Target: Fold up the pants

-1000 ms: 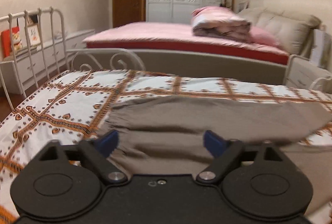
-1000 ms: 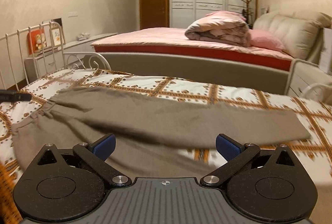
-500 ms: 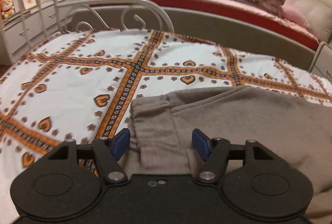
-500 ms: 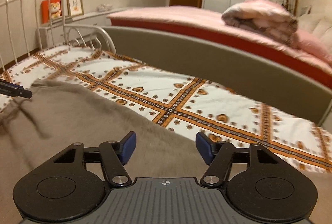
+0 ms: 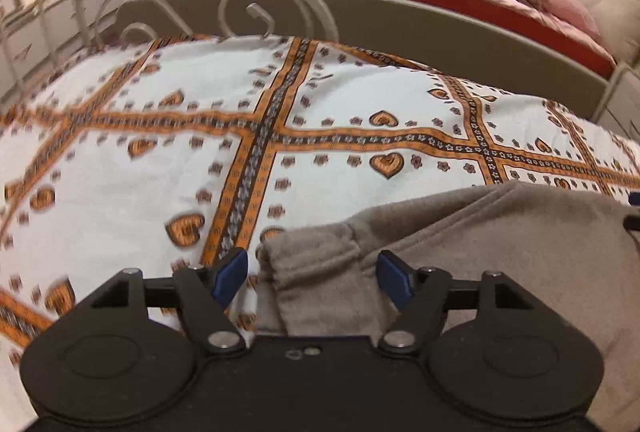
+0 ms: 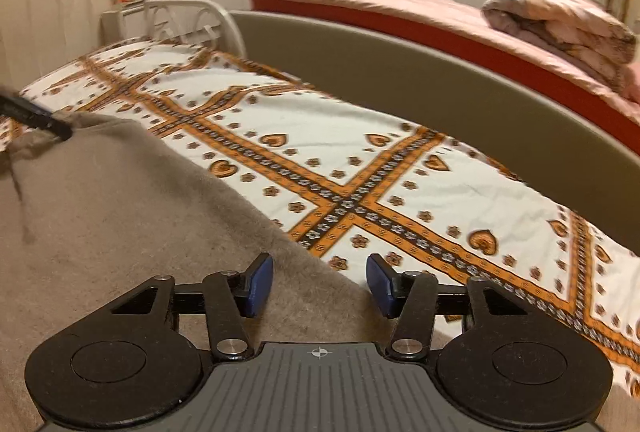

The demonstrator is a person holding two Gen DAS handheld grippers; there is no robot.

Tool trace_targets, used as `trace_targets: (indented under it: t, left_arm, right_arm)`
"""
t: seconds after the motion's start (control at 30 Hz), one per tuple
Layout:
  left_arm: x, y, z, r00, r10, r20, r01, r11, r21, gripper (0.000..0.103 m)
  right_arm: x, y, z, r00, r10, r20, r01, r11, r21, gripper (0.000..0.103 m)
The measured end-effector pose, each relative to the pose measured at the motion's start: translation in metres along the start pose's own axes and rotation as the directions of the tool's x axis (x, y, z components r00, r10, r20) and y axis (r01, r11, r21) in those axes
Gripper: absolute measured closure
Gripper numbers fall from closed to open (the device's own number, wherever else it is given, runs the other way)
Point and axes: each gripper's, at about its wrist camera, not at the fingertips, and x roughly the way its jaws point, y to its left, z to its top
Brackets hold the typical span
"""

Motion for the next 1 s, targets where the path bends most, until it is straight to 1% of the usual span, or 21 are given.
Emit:
trace_targets:
  t: [0.07, 0.1, 0.13, 0.2, 0.23, 0.27, 0.3, 0.33, 0.37, 0.4, 0.43, 0.47, 0.53, 0.6, 0.7, 0.8, 0.83, 0.93, 1.0]
  left_arm:
    - [0.004, -0.003, 0.005, 1.000, 0.005, -0.019, -0.004, 0.998, 0.057, 0.034]
    - [0.009, -0.003, 0.006, 1.000, 0.004, -0.024, -0.003, 0.997, 0.074, 0.028]
    - [0.015, -0.002, 0.006, 1.000, 0.000, -0.022, 0.002, 0.997, 0.082, 0.019]
    - [0.026, 0.007, 0.002, 0.998, -0.055, 0.004, 0.055, 0.997, 0.054, 0.015]
    - [0.032, 0.014, 0.001, 0.996, -0.093, 0.012, 0.092, 0.996, 0.010, 0.015]
    - [0.033, 0.019, 0.000, 0.993, -0.109, 0.035, 0.109, 0.994, -0.009, 0.017]
    - [0.034, 0.021, 0.000, 0.993, -0.111, 0.049, 0.112, 0.994, -0.014, 0.024]
    - [0.035, 0.019, 0.000, 0.992, -0.112, 0.051, 0.111, 0.994, 0.009, 0.027]
    - [0.034, 0.014, 0.001, 0.990, -0.126, 0.066, 0.123, 0.991, 0.046, 0.045]
    - [0.030, 0.010, 0.002, 0.983, -0.164, 0.078, 0.158, 0.985, 0.074, 0.070]
    - [0.026, 0.007, 0.005, 0.982, -0.174, 0.078, 0.167, 0.982, 0.082, 0.082]
    - [0.022, 0.003, 0.006, 0.980, -0.181, 0.079, 0.174, 0.980, 0.095, 0.084]
    - [0.012, -0.004, 0.003, 0.979, -0.178, 0.101, 0.164, 0.977, 0.133, 0.091]
    - [0.000, 0.000, 0.000, 0.970, -0.202, 0.133, 0.188, 0.976, 0.111, 0.092]
    - [-0.029, 0.004, -0.006, 0.949, -0.227, 0.218, 0.206, 0.972, 0.116, 0.092]
    - [-0.069, 0.006, -0.009, 0.915, -0.260, 0.308, 0.226, 0.964, 0.141, 0.092]
    - [-0.085, 0.005, -0.012, 0.899, -0.277, 0.338, 0.238, 0.959, 0.155, 0.092]
    - [-0.130, 0.001, -0.023, 0.863, -0.310, 0.399, 0.249, 0.948, 0.199, 0.092]
    - [-0.156, 0.000, -0.035, 0.842, -0.337, 0.422, 0.267, 0.939, 0.217, 0.092]
  right_arm:
    - [0.005, 0.000, 0.003, 0.999, 0.034, -0.029, -0.034, 0.999, -0.026, 0.052]
    - [0.008, -0.001, 0.004, 0.998, 0.048, -0.043, -0.049, 0.998, -0.034, 0.052]
    - [0.011, -0.003, 0.005, 0.997, 0.056, -0.051, -0.058, 0.998, -0.034, 0.052]
    - [0.017, -0.006, 0.008, 0.995, 0.070, -0.070, -0.071, 0.997, -0.017, 0.053]
    - [0.018, -0.006, 0.008, 0.994, 0.074, -0.076, -0.075, 0.997, -0.016, 0.053]
    - [0.019, -0.006, 0.009, 0.993, 0.079, -0.086, -0.080, 0.997, -0.012, 0.057]
    - [0.019, -0.005, 0.009, 0.992, 0.087, -0.093, -0.088, 0.996, -0.011, 0.063]
    - [0.019, -0.005, 0.010, 0.991, 0.094, -0.098, -0.096, 0.995, -0.011, 0.066]
    - [0.018, -0.004, 0.011, 0.989, 0.102, -0.108, -0.104, 0.995, -0.013, 0.076]
    - [0.017, -0.003, 0.012, 0.988, 0.104, -0.115, -0.107, 0.994, -0.018, 0.088]
    - [0.016, -0.001, 0.013, 0.987, 0.103, -0.122, -0.107, 0.994, -0.026, 0.094]
    - [0.013, 0.001, 0.014, 0.986, 0.103, -0.128, -0.107, 0.994, -0.030, 0.097]
    - [0.004, 0.002, 0.018, 0.988, 0.096, -0.119, -0.100, 0.995, -0.029, 0.098]
    - [-0.013, 0.008, 0.019, 0.992, 0.087, -0.095, -0.092, 0.995, -0.046, 0.098]
    - [-0.048, 0.024, 0.023, 0.996, 0.074, -0.049, -0.078, 0.993, -0.089, 0.099]
    - [-0.092, 0.046, 0.025, 0.998, 0.061, -0.001, -0.060, 0.988, -0.140, 0.098]
    - [-0.109, 0.055, 0.024, 0.998, 0.054, 0.015, -0.051, 0.986, -0.160, 0.098]
    - [-0.157, 0.081, 0.019, 0.998, 0.031, 0.063, -0.017, 0.979, -0.204, 0.099]
    - [-0.187, 0.102, 0.007, 0.996, 0.021, 0.087, 0.000, 0.973, -0.232, 0.099]
